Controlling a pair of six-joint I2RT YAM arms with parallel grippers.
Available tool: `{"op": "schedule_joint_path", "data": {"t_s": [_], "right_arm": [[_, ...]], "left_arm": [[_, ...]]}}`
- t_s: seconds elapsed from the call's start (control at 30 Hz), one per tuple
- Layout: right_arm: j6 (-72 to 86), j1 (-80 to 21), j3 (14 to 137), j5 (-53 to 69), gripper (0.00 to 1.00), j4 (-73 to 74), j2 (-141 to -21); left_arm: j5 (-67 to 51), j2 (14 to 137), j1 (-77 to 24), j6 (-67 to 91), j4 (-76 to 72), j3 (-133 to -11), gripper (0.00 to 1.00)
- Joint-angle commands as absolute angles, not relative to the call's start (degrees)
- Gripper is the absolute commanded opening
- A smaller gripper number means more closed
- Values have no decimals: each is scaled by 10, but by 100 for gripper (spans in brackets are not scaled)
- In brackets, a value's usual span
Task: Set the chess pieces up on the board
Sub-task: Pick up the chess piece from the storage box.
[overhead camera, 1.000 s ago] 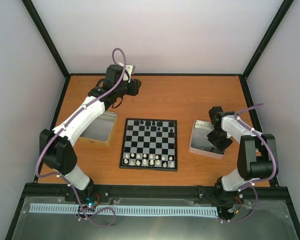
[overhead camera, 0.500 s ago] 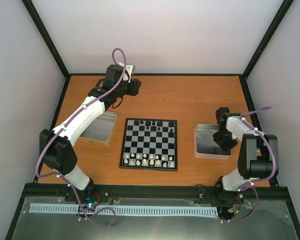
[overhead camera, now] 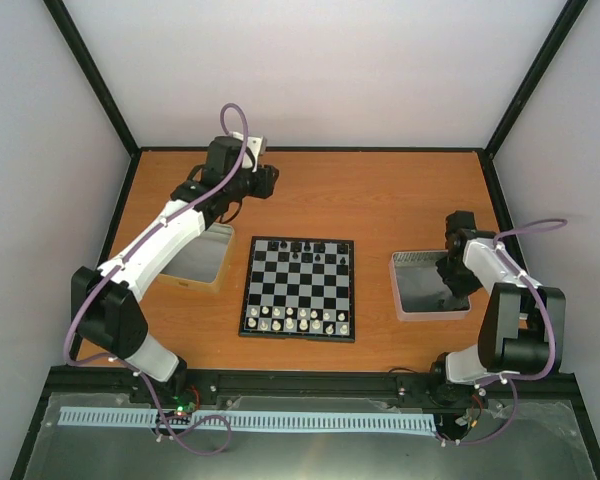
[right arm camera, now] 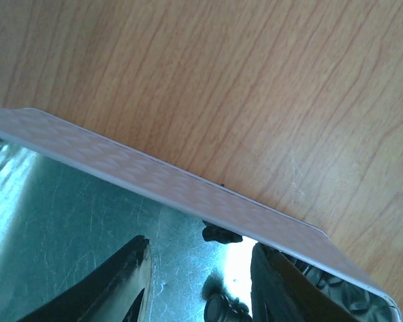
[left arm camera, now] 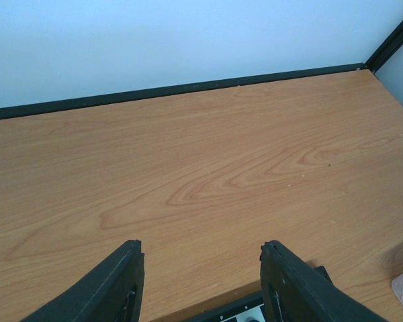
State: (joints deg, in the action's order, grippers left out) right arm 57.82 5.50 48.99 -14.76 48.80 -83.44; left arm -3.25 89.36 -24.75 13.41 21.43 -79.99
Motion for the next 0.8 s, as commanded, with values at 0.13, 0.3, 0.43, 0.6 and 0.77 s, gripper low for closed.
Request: {"op": "schedule_joint_path", "data": {"t_s": [0.13,0.3,0.43,0.6,0.77], "right_arm": [[621,76,473,-153,37,478,-844],[658,80,456,-164,33,466,-837],[687,81,446,-171,32,452,-842],[706,83,444,-174,33,420,-852],[705,84,456,-186,33,414,-860]], "left_arm": [[-10,847,-243,119,208,-771,49],[-1,838,-243,113,206,-763,49],[1,832,-243,112,207,-759,49],[5,827,-244,112,212,-754,49],[8,826,-243,111,214,-757,49]]}}
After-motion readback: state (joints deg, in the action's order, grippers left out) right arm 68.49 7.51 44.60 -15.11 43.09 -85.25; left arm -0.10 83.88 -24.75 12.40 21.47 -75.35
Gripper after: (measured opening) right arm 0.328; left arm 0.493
